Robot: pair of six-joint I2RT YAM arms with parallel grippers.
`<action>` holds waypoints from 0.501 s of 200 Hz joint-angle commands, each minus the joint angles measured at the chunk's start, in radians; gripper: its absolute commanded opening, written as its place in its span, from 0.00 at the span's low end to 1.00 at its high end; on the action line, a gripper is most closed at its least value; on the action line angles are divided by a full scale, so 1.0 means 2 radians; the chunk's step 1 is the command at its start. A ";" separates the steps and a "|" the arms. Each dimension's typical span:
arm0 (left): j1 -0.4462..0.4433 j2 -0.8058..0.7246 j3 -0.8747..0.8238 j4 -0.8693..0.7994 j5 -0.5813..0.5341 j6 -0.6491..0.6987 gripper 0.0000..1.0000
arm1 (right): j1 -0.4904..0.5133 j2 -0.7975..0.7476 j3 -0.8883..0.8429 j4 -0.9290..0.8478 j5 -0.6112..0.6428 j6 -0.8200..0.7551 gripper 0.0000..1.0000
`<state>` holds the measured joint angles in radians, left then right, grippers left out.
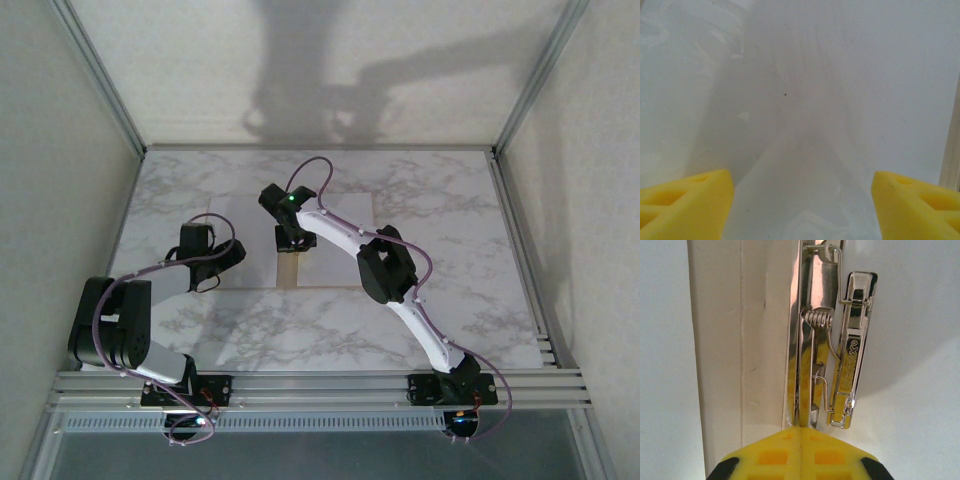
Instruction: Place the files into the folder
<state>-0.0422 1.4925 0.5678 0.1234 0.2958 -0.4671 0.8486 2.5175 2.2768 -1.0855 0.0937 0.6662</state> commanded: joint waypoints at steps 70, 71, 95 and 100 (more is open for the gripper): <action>0.001 0.028 -0.008 -0.044 0.008 0.003 0.75 | -0.009 0.033 0.010 -0.052 -0.006 0.001 0.03; 0.001 0.028 -0.008 -0.044 0.008 0.003 0.75 | -0.009 0.033 0.011 -0.052 -0.006 0.002 0.03; 0.001 0.029 -0.006 -0.044 0.007 0.003 0.75 | -0.011 0.030 0.015 -0.054 -0.008 0.001 0.04; 0.001 0.030 -0.007 -0.045 0.008 0.003 0.75 | -0.011 0.029 0.016 -0.054 -0.009 0.001 0.04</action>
<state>-0.0422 1.4937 0.5690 0.1234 0.2958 -0.4671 0.8421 2.5195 2.3047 -1.1099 0.0761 0.6659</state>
